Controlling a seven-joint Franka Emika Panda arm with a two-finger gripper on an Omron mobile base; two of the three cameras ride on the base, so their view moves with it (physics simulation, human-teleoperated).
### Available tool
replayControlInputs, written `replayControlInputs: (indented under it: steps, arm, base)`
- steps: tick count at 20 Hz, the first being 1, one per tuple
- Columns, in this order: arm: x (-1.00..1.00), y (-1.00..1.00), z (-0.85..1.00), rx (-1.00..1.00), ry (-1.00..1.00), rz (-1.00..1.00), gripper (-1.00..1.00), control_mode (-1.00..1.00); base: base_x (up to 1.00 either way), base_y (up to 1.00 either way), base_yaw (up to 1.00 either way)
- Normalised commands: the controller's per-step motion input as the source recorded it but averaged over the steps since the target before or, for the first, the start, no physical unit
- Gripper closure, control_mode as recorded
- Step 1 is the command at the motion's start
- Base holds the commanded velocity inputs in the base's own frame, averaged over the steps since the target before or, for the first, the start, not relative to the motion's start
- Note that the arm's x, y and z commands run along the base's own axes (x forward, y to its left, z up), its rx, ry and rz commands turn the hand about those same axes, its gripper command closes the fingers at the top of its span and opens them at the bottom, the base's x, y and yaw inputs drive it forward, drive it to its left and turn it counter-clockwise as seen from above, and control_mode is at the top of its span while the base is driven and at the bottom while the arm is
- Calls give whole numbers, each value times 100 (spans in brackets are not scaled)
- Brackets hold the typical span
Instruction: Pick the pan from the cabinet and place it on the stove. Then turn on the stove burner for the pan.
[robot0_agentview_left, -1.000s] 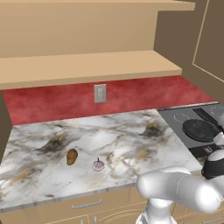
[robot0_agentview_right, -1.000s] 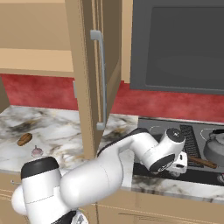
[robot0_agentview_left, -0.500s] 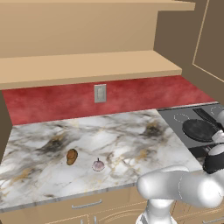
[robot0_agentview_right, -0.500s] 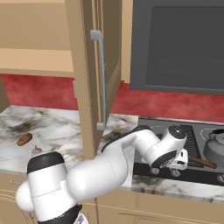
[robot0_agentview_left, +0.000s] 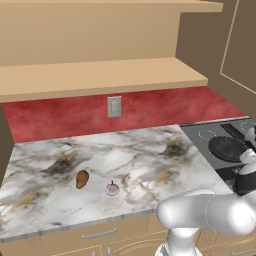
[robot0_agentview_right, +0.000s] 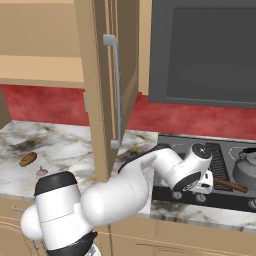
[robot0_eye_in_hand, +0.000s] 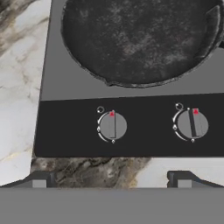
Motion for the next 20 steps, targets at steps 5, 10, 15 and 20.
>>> replayControlInputs:
  steps: [5, 10, 15, 20]
  arm:
    - [10, 8, -13, 0, 0, 0, -100, -100]
    - [4, 0, -14, 0, 0, 0, -100, -100]
    - [5, 1, -12, 0, 0, 0, -100, -100]
    - [8, 6, -11, 0, 0, 0, -100, -100]
  base:
    - [0, 0, 0]
    - [0, 0, 0]
    - [0, 0, 0]
    - [0, 0, 0]
